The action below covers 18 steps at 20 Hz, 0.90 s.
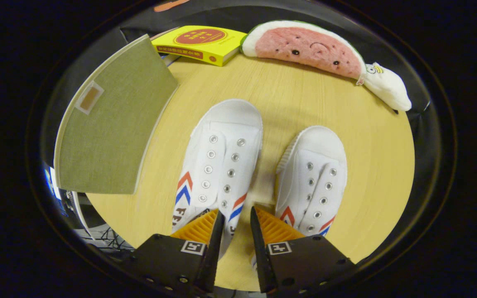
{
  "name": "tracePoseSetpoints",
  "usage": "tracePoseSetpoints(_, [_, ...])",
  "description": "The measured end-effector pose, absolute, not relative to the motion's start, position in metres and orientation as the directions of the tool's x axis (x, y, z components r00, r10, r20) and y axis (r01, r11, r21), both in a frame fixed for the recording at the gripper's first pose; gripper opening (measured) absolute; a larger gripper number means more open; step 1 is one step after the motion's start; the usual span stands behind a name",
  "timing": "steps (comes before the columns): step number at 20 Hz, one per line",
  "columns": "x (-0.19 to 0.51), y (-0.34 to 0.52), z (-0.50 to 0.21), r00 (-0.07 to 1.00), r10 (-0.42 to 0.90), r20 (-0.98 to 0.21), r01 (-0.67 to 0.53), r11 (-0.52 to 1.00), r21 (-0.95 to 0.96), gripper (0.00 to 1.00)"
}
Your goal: Open the storage box then place both shoes into the box .Put the left shoe in first, then the right shoe, with the right side of both shoes facing outward in a uniform manner.
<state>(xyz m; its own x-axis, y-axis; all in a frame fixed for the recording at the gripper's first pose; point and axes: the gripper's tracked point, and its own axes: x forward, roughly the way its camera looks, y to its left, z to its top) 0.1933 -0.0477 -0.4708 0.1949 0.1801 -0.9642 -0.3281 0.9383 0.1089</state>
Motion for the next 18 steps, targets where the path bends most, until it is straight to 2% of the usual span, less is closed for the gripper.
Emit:
tracePoseSetpoints(3, [0.191,-0.046,-0.473,0.198,0.231,-0.953,-0.267,0.948,0.175,0.06])
tracePoseSetpoints(4, [0.189,-0.049,-0.467,0.201,0.268,-0.942,-0.243,0.946,0.217,0.05])
tracePoseSetpoints(5, [0.189,-0.046,-0.467,0.200,0.311,-0.929,-0.218,0.938,0.268,0.00])
tracePoseSetpoints(11, [0.173,-0.053,-0.446,0.255,0.428,-0.867,-0.094,0.903,0.419,0.00])
tracePoseSetpoints(18, [0.162,-0.034,-0.340,0.376,0.484,-0.790,-0.138,0.872,0.469,0.00])
